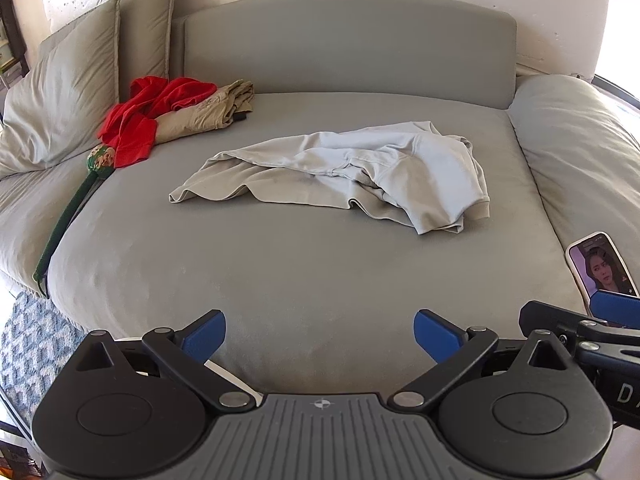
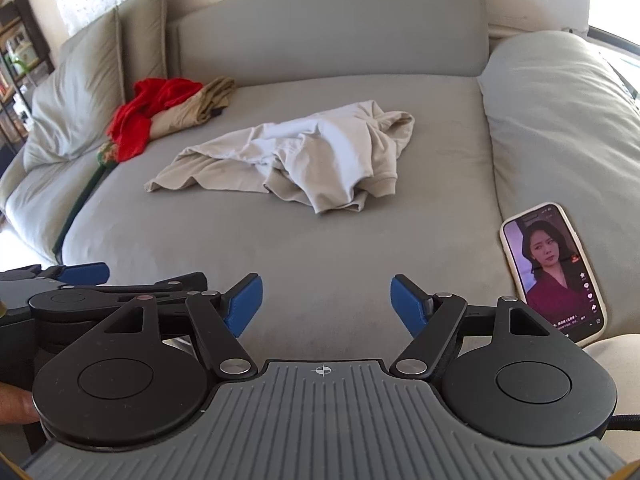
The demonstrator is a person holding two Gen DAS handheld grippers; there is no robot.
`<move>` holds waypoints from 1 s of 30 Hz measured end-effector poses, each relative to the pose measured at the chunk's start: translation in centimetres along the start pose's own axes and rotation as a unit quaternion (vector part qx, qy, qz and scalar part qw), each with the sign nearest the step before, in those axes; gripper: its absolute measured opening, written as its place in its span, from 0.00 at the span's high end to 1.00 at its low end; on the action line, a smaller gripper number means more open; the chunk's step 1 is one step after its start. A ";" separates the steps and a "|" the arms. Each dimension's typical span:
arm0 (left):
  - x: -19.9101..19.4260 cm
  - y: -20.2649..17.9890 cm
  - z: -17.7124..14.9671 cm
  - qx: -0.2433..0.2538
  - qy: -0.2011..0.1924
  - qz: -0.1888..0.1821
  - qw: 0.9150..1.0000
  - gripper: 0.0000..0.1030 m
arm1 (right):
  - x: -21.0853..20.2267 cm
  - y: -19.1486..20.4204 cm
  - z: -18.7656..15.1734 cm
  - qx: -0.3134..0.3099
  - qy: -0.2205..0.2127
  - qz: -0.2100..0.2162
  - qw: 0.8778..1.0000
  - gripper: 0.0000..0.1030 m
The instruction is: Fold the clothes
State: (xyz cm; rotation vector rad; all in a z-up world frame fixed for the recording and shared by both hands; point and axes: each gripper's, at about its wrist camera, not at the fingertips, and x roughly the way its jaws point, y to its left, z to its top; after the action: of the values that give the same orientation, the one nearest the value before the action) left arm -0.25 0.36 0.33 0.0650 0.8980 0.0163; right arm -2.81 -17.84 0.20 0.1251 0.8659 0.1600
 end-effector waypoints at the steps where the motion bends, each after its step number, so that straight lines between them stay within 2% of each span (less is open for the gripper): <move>1: -0.2 -0.2 -0.1 0.005 -0.007 0.007 1.000 0.04 | 0.1 0.0 0.0 0.009 0.007 0.008 1.000 0.26; 30: 0.2 -1.6 -0.2 0.008 0.008 0.009 1.000 0.04 | -0.3 -0.7 -0.6 0.015 0.009 -0.002 1.000 0.26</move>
State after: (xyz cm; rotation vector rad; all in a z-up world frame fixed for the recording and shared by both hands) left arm -0.32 -1.22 -0.01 0.0890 0.9138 0.0271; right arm -3.39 -18.58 -0.12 0.1494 0.8858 0.1453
